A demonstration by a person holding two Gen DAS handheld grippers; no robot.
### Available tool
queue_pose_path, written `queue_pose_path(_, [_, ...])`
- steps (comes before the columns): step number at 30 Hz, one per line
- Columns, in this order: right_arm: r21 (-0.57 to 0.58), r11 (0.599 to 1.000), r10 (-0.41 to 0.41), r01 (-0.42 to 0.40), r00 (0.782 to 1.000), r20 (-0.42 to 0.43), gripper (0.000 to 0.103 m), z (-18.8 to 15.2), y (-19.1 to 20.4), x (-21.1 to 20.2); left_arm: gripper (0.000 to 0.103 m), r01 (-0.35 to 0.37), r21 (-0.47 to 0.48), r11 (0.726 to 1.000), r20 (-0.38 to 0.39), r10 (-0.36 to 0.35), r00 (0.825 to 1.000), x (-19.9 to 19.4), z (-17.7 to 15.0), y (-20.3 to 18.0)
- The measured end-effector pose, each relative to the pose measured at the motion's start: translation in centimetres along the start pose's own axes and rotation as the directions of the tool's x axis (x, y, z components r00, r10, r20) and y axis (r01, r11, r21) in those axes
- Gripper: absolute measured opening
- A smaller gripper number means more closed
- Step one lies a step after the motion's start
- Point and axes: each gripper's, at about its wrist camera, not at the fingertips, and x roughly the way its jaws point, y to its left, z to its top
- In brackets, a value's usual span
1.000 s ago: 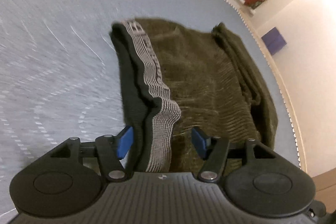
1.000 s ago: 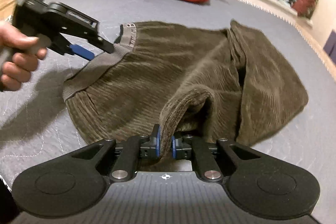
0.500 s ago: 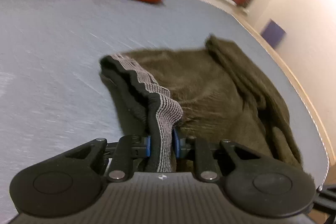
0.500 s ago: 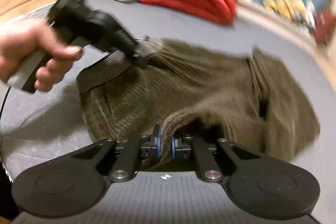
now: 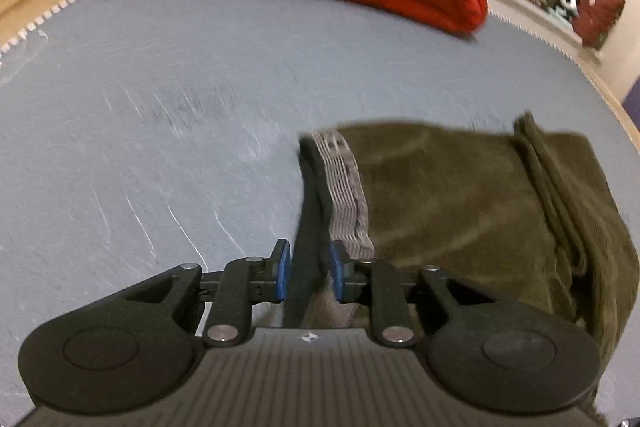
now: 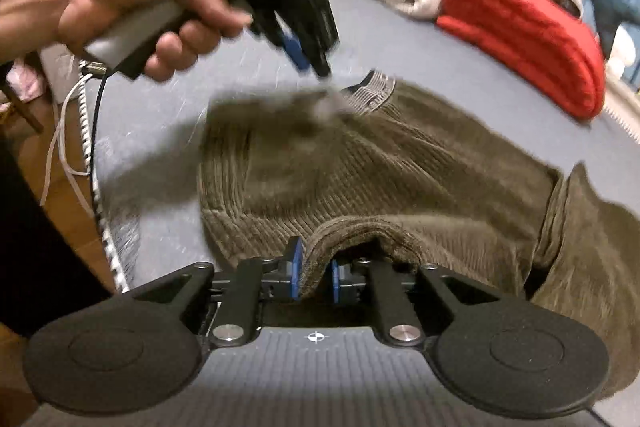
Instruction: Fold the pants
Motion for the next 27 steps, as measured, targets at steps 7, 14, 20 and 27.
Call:
queue_pose_path(7, [0.143, 0.987, 0.056, -0.067, 0.996, 0.076, 0.051, 0.1, -6.1, -5.5, 0.049, 0.145, -0.006, 0.989, 0.062, -0.144, 0.988, -2.0, 1.2, -5.2])
queue_pose_path(14, [0.417, 0.9, -0.163, 0.129, 0.985, 0.048, 0.053, -1.4, -16.2, -5.5, 0.049, 0.201, 0.122, 0.972, 0.069, -0.21, 0.975, -2.3, -0.7, -11.4])
queue_pose_path(20, [0.428, 0.879, -0.192, 0.209, 0.978, -0.084, 0.053, -1.6, -18.1, 1.7, 0.05, 0.229, 0.151, 0.962, 0.013, -0.233, 0.972, -1.4, -1.7, -14.8])
queue_pose_path(27, [0.453, 0.854, -0.212, 0.255, 0.967, -0.144, 0.011, -3.7, -19.4, 2.0, 0.052, 0.28, 0.215, 0.936, -0.028, -0.281, 0.959, -1.2, -3.2, -17.9])
